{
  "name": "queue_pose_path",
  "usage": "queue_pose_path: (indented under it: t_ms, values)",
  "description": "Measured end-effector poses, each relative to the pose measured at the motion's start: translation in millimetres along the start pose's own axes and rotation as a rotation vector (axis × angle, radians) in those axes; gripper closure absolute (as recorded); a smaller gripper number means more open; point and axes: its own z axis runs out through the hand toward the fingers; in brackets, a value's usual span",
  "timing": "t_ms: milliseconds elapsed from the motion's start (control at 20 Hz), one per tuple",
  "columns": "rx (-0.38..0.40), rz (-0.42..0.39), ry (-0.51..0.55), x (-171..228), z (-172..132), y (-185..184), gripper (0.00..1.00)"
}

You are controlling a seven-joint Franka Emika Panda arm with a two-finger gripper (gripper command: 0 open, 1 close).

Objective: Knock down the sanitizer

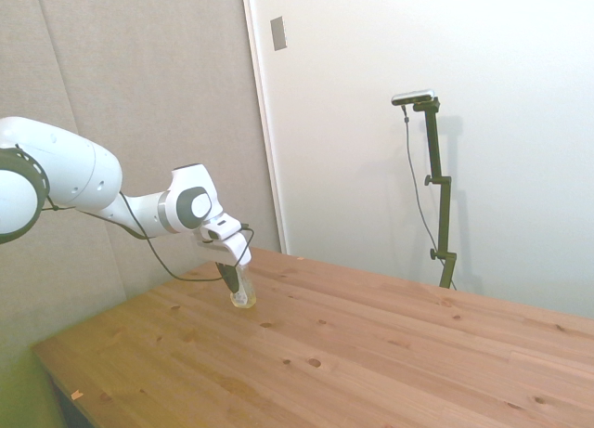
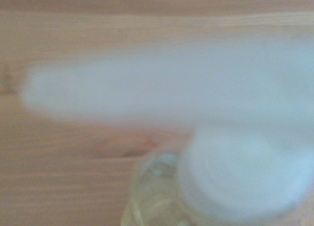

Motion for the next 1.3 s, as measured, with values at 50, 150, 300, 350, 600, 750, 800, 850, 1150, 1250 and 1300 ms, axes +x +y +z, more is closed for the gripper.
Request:
queue_pose_path:
  t_ms: [50, 150, 300, 350, 600, 750, 800, 850, 1150, 1250, 1300]
  values:
    - [0.000, 0.005, 0.002, 4.5, 0.4, -4.9, 1.00]
    - [-0.002, 0.013, 0.006, 13.3, 1.0, -14.2, 1.00]
    - [-0.004, 0.026, 0.015, 25.9, 0.0, -27.8, 1.00]
    - [-0.002, 0.031, 0.019, 29.6, -0.5, -31.4, 1.00]
    - [0.007, 0.058, 0.041, 51.2, -1.0, -45.0, 1.00]
    - [0.014, 0.065, 0.048, 59.3, 2.1, -54.0, 1.00]
    - [0.018, 0.066, 0.048, 60.4, 3.8, -57.2, 1.00]
    - [0.021, 0.067, 0.049, 61.2, 5.7, -59.8, 1.00]
    - [0.028, 0.069, 0.046, 61.6, 6.4, -63.8, 0.00]
    - [0.026, 0.069, 0.046, 61.3, 5.6, -62.5, 0.00]
    - [0.024, 0.068, 0.045, 60.6, 5.3, -61.2, 0.00]
